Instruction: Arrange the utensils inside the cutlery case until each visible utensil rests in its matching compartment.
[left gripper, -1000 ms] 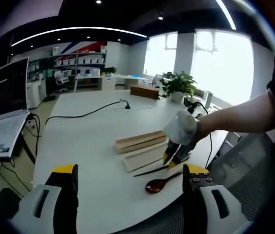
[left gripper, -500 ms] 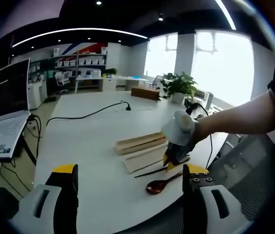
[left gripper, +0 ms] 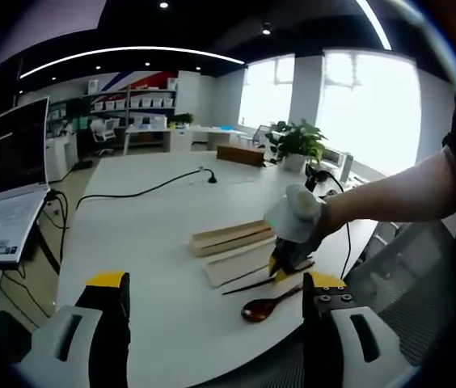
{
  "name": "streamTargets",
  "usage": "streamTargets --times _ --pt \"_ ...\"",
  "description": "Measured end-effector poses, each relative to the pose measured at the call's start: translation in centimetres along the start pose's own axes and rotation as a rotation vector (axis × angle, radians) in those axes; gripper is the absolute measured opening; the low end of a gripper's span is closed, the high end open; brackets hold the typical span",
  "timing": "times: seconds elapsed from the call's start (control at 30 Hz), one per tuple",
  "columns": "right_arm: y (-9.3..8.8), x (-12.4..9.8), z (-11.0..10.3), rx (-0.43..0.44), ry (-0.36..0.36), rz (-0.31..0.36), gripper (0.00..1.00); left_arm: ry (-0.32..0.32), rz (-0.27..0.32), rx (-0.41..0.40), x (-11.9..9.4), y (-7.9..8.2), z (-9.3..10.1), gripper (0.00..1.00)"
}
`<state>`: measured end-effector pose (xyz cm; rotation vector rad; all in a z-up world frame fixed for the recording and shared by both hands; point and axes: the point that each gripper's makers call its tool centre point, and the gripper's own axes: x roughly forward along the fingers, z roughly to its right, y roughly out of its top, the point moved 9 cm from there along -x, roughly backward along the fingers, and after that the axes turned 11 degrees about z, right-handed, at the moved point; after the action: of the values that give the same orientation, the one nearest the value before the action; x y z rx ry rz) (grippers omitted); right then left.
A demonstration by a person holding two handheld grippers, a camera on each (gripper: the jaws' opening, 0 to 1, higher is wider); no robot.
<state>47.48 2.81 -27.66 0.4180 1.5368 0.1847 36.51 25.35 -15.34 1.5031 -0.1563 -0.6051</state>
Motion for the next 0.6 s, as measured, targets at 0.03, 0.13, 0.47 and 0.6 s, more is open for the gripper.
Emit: streamTargets --times 0.03,0.13,0.47,0.6 --pt "0.01 0.01 0.01 0.000 0.000 0.000 0.06 0.000 -0.001 0.001 0.00 0.00 0.01 0.91" --pt "0.06 0.05 0.03 -0.001 0.002 -0.001 0.05 -0.002 -0.004 0.000 0.02 -0.04 0.01 0.91" --pt "0.46 0.18 0.06 -0.010 0.006 -0.012 0.01 0.000 -0.018 0.014 -0.02 -0.10 0.02 0.90" --pt "0.59 0.22 0.02 -0.048 0.016 -0.025 0.01 0.009 -0.016 0.011 -0.11 -0.09 -0.07 0.90"
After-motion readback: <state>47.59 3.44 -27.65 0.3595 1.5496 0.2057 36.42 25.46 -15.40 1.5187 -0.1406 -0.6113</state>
